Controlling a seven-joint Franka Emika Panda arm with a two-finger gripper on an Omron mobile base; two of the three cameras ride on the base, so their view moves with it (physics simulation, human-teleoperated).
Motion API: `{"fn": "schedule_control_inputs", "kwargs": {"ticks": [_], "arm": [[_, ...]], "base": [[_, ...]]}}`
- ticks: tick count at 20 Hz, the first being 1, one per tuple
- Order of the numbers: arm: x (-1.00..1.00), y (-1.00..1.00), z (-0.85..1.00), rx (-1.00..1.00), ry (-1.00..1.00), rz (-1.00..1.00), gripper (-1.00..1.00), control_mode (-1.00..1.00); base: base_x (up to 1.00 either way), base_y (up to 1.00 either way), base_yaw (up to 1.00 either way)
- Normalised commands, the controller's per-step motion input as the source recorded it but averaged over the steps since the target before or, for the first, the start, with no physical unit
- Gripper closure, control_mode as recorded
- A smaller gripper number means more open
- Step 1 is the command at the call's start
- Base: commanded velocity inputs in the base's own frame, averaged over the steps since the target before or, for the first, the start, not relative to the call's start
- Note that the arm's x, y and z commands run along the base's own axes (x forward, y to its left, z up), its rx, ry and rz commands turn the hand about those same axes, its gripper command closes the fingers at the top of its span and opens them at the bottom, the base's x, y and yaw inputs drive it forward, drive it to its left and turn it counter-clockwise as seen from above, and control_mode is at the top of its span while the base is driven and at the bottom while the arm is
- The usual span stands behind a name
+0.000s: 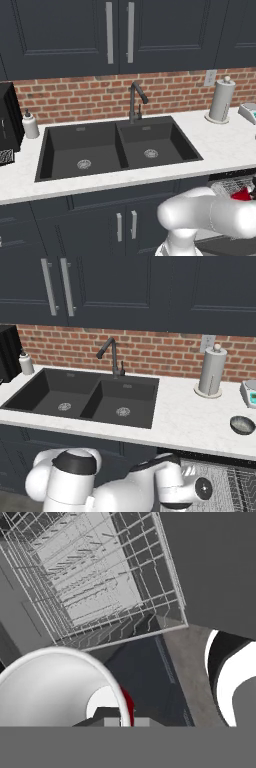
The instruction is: Pick up the cup and bowl from the counter, place them in the dishwasher, and close the dishwasher door.
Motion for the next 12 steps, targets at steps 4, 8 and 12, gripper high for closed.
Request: {"fn": "schedule_control_inputs", "kwargs": {"ticks": [4,8,12], "arm": [[0.46,-0.06,-0.20,0.07,0.02,-0.08,1.00,-1.00],[0.37,-0.21,-0.30,0.05,0.06,-0.11,1.00,-1.00],[0.24,-0.25,-0.41,0.03,0.10,-0.15,1.00,-1.00]], "base": [[0.00,0.00,0.00],[0.00,0.00,0.00],[0.00,0.00,0.00]]}}
